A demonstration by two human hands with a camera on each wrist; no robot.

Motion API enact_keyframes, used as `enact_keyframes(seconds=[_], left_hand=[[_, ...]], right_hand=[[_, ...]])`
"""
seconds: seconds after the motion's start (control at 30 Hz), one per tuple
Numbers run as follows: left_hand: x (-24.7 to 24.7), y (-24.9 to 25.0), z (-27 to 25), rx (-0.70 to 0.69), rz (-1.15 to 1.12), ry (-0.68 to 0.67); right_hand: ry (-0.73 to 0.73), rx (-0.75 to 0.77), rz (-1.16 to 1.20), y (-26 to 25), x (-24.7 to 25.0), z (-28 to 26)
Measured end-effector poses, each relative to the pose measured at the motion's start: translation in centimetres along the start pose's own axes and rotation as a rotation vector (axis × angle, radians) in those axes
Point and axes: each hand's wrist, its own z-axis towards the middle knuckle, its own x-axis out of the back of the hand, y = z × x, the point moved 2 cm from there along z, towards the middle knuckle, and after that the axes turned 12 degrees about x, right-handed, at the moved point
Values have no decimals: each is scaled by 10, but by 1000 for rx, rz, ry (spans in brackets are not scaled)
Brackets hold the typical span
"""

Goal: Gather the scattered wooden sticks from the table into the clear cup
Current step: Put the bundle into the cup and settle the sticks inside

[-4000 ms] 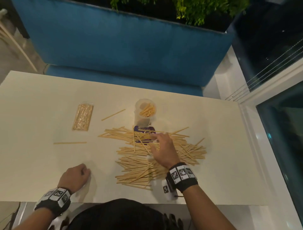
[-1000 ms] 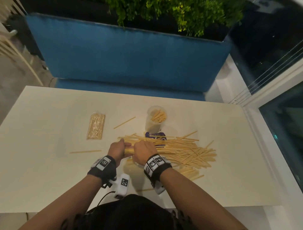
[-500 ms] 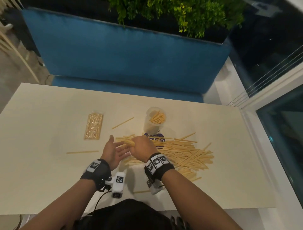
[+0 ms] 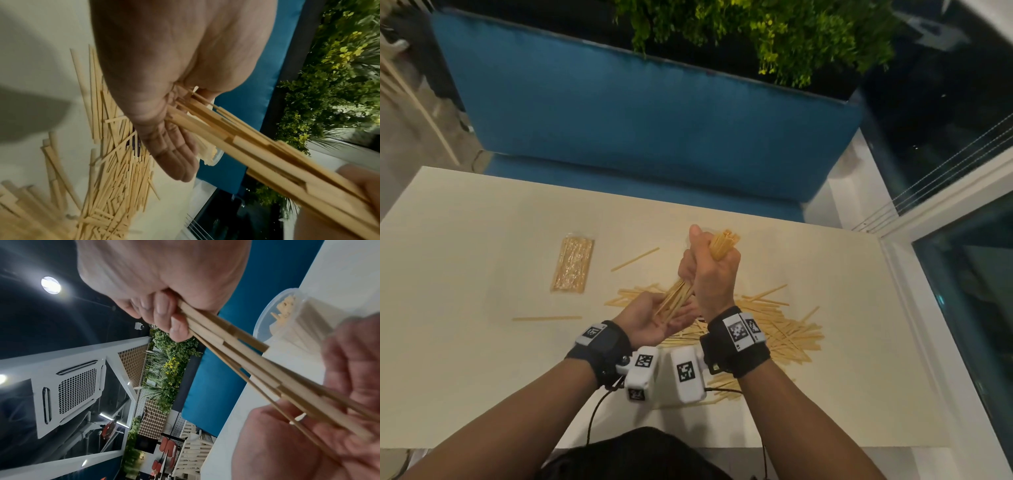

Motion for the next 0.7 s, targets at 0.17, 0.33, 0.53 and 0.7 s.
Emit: enact_keyframes(seconds=[0.17, 0.33, 0.53, 0.7], left_hand=[[-9, 8, -9, -40, -21, -41], [-15, 9, -14, -40, -34, -19], [-29, 8, -23, 8, 12, -138], [-11, 10, -24, 78, 123, -34]], right_hand=[[30, -10, -80, 5, -2, -9], [82, -33, -88, 14, -7, -14], [10, -99, -173, 21, -7, -20], [63, -98, -135, 14, -5, -13]])
